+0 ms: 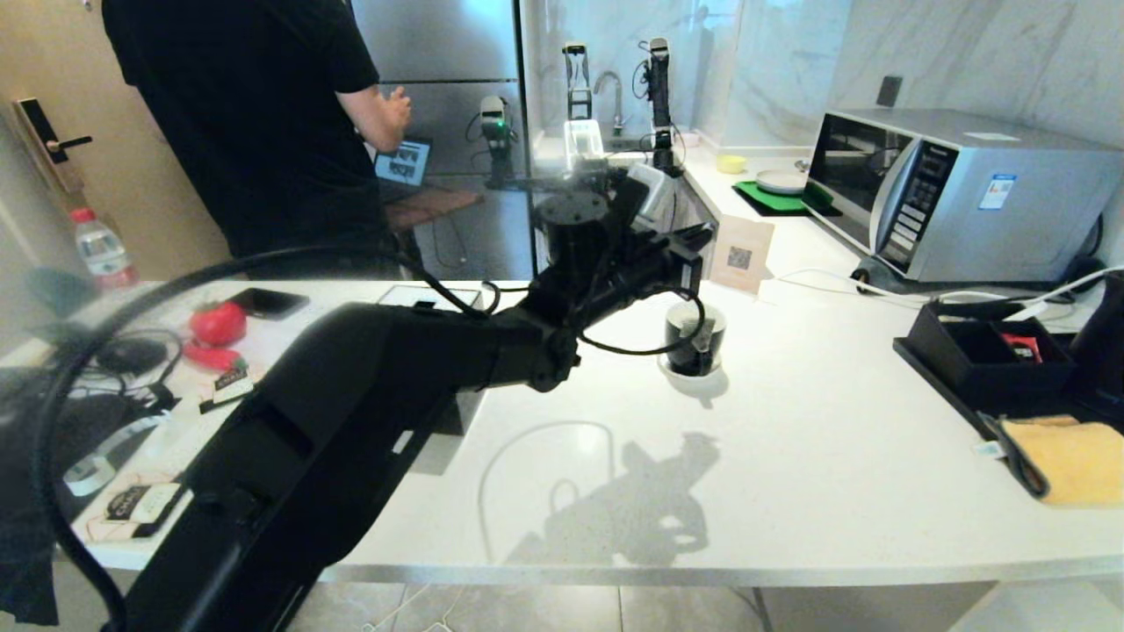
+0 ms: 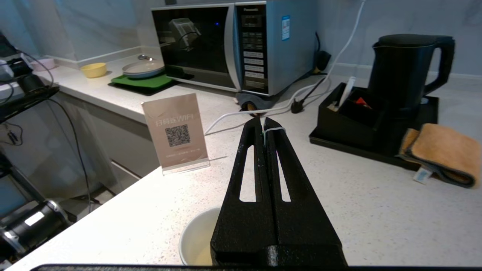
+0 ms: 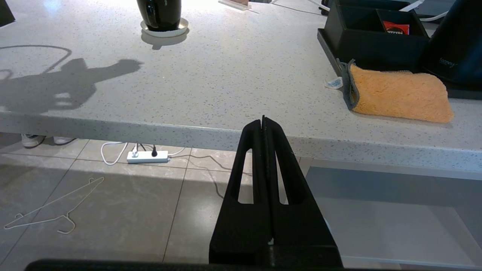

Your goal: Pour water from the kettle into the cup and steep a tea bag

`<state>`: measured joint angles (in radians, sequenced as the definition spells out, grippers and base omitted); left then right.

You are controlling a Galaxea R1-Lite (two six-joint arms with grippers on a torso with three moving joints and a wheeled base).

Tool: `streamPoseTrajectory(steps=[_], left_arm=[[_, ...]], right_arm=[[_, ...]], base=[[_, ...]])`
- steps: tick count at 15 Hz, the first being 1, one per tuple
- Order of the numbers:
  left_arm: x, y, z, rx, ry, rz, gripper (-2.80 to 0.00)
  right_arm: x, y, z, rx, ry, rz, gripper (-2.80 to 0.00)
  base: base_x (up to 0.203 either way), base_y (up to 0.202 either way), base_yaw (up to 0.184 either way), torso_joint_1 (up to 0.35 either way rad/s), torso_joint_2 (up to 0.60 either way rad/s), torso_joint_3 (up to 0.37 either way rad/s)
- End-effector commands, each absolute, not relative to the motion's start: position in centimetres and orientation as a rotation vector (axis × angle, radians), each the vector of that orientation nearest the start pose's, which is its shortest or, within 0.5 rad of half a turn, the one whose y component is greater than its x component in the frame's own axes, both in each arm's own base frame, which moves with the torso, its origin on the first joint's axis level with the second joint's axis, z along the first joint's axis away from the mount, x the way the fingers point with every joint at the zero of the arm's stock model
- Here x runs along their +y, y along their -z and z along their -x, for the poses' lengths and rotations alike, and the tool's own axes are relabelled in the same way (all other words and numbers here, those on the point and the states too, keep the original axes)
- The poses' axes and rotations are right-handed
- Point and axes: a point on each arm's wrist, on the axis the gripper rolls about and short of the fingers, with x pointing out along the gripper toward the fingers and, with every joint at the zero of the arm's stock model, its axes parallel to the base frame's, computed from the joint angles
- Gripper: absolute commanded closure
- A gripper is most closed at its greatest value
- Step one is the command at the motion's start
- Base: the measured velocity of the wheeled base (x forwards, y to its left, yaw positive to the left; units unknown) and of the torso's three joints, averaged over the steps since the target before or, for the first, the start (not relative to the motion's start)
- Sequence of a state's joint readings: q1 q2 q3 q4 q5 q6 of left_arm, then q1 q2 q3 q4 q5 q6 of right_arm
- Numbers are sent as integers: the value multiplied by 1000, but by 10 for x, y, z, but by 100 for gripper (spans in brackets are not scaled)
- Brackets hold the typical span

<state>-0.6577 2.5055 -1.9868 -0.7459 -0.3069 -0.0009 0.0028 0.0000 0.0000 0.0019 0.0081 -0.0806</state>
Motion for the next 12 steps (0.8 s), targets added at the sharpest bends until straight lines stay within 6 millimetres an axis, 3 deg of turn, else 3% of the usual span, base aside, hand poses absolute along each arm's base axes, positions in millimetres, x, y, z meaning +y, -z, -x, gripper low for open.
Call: streamPoseTrajectory(steps=[1, 12], left_arm=[[-332, -169, -418, -229, 959, 41, 0], [-335, -148, -423, -235, 930, -6, 0]], right_arm=[[0, -75, 23, 3, -11, 81, 0], [0, -75, 23, 3, -11, 81, 0]], base=[[0, 0, 0, 0, 0, 0], [0, 0, 0, 0, 0, 0]])
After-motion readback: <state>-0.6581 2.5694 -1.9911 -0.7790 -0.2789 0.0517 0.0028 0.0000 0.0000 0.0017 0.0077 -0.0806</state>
